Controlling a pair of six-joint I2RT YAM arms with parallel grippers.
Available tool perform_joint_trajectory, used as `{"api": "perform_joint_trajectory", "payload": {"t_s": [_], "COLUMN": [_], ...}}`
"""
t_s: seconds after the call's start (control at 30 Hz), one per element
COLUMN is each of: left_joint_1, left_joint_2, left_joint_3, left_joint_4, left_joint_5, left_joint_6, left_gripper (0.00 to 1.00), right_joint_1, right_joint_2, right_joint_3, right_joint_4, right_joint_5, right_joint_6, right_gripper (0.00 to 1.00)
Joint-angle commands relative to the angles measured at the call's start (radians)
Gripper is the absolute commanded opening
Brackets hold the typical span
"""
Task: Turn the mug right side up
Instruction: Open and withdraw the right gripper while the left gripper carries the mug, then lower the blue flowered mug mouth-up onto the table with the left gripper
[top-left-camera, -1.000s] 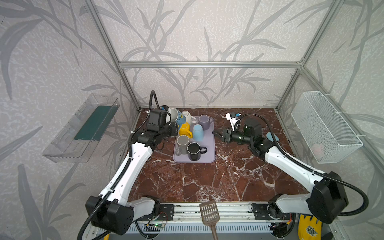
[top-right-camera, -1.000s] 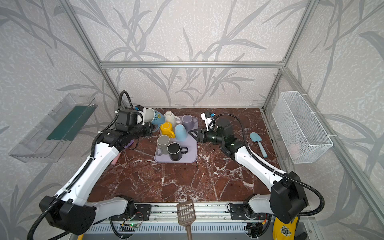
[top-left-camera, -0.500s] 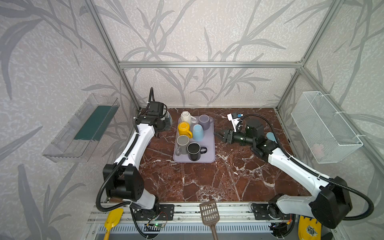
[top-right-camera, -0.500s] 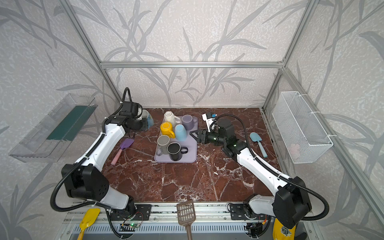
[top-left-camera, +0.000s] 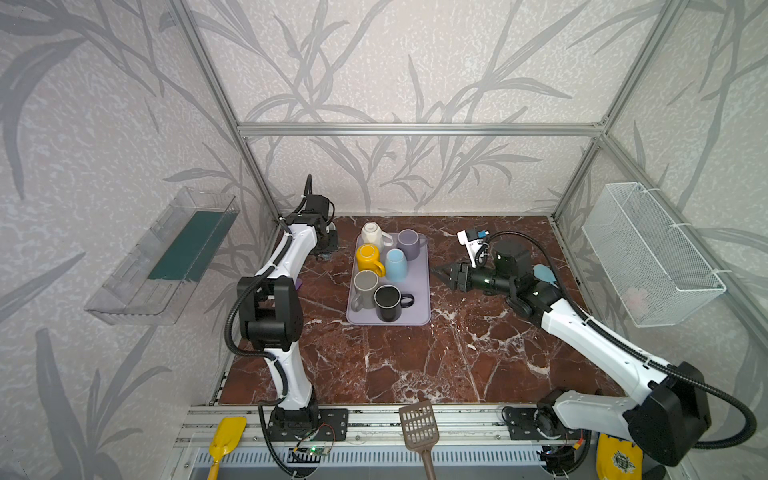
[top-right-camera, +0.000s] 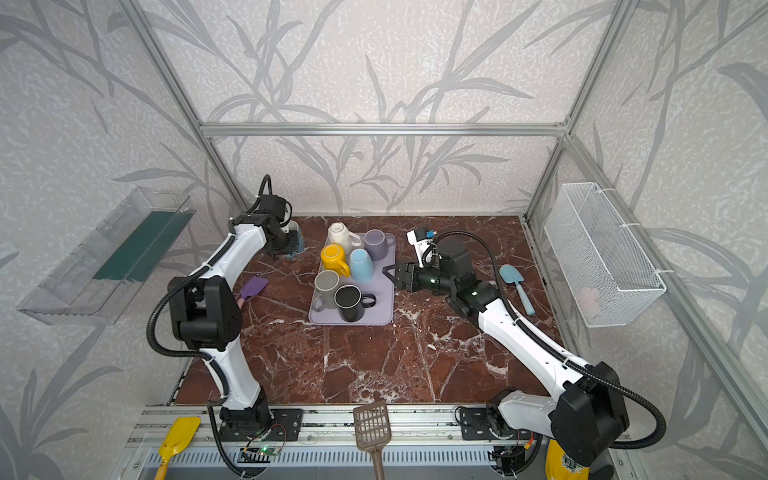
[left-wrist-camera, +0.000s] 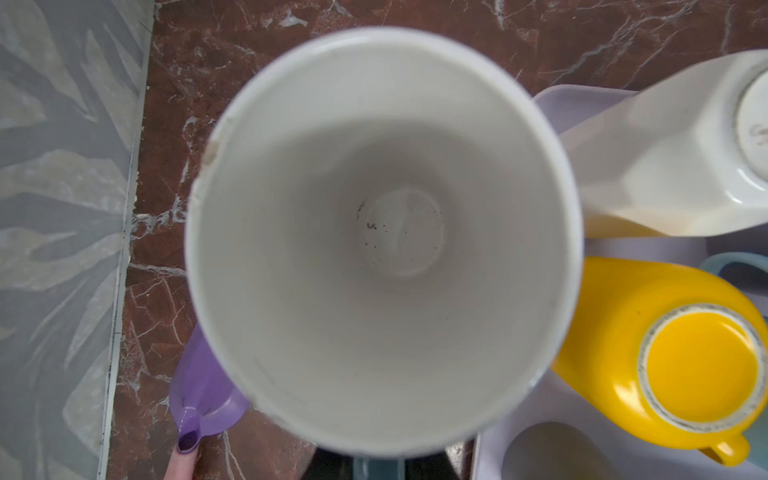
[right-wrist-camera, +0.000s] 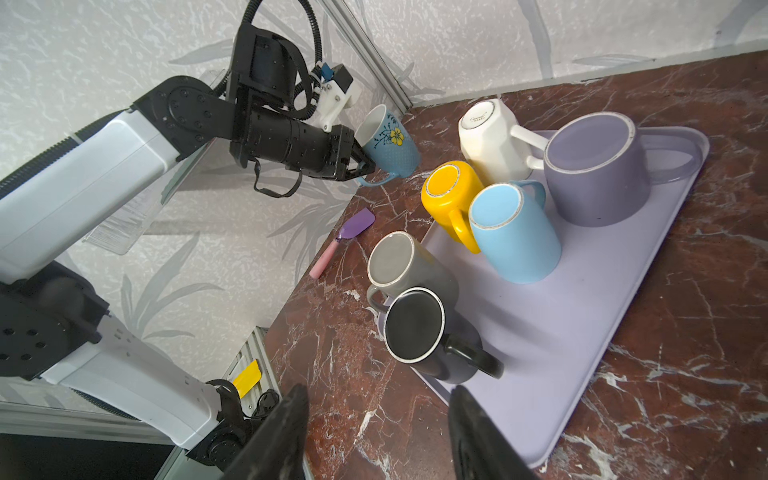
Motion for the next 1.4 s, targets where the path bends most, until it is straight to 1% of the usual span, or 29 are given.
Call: {"api": "perform_joint_trajectory", "payload": {"t_s": [0.0,0.23,0.37,0.63,0.87,1.13,1.37], "left_joint_1": [0.024,0.044,0.046,0.047,0.047,0.047,0.048], "left_joint_2": [0.029,0.135,0.178,0.255,0.307,0.333,0.371], "left_joint_3": [0.088,0.208,0.245,0.324,0.37,0.38,0.426], "left_joint_4": [-0.005,-0.053,-0.062,-0.089,-0.098,-0.1,-0.161], "left_joint_5": [0.004,0.045,0.058,0.081,0.064,0.066,0.073], "left_joint_6": [0.051,0.122,0.162,0.17,0.183,0.179,0.164], "left_gripper": [0.0,0.0,0.0,0.0,0.0,0.0,0.0], "right_joint_1": [0.004,0.004,0.003,0.004,0.004,0.003,0.004], "right_joint_2": [-0.026,-0.032,-0.03,-0.032,-0.038,-0.034,-0.029], "right_joint_3": [0.017,0.028,0.033,0.034,0.035,0.034,0.035], "right_joint_4": [-0.038,-0.07,-0.075,-0.078,-0.088,-0.088,-0.086], "right_joint_5": [0.013,0.025,0.026,0.025,0.03,0.033,0.033], "right_joint_6": [-0.029,-0.045,-0.049,-0.05,-0.057,-0.06,-0.061], "right_gripper": [0.55,0.55,0.55,0.55,0.55,0.55,0.55]}}
